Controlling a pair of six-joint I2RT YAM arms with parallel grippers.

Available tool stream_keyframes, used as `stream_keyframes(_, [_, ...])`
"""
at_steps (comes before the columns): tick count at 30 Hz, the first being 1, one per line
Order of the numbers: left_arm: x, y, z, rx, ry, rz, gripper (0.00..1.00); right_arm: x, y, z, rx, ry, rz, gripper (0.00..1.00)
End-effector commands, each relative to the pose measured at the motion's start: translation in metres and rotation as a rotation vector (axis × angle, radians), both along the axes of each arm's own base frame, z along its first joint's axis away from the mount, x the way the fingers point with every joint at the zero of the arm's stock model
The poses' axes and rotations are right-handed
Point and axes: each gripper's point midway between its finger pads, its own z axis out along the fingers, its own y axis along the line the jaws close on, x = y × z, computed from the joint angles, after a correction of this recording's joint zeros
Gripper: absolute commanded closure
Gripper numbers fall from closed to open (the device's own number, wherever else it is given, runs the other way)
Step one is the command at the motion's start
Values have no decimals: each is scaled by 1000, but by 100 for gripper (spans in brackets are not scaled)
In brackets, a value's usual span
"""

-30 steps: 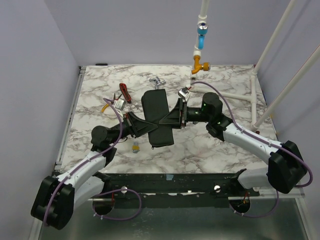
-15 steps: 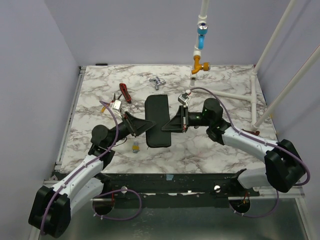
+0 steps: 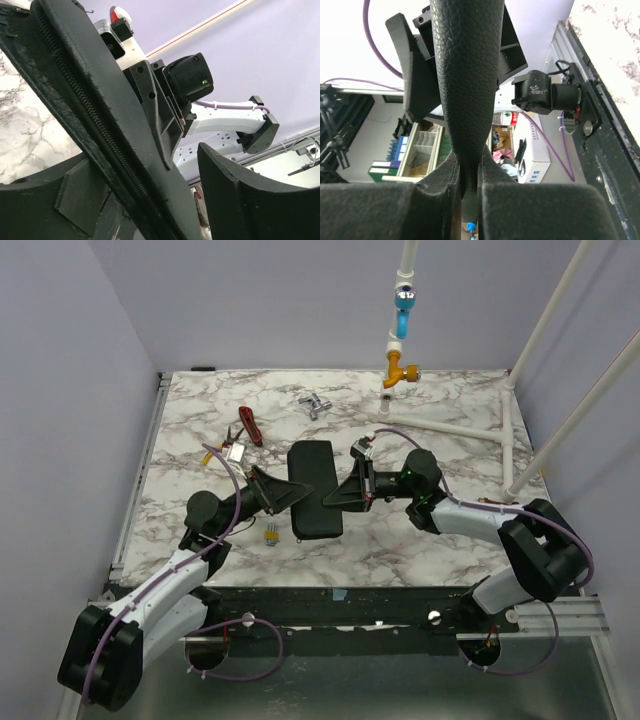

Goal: Sort the hair-cutting tools
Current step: Zip the hairdressing tool bag at the center of the board.

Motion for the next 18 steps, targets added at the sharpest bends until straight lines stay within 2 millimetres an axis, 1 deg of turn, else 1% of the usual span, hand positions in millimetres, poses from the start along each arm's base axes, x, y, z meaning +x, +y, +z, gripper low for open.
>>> stream_keyframes(1, [-4,0,5,-21,-67,-5,35,-14,-4,10,60,16,82,99])
stream_keyframes(7, [-6,-2,2,-15,-64,-23,59,-15,-3,6,46,22,104,99])
stream_keyframes(11, [-6,-1,0,-14,-59,-23,72,-16,-3,0,22,28,109,99])
stream_keyframes(14, [-7,0,-3,-15,-49,-18,80,-16,-3,0,16,21,113,99])
stream_keyframes(18, [-8,2,-3,-24,-48,-7,94,-14,-4,1,6,5,109,99])
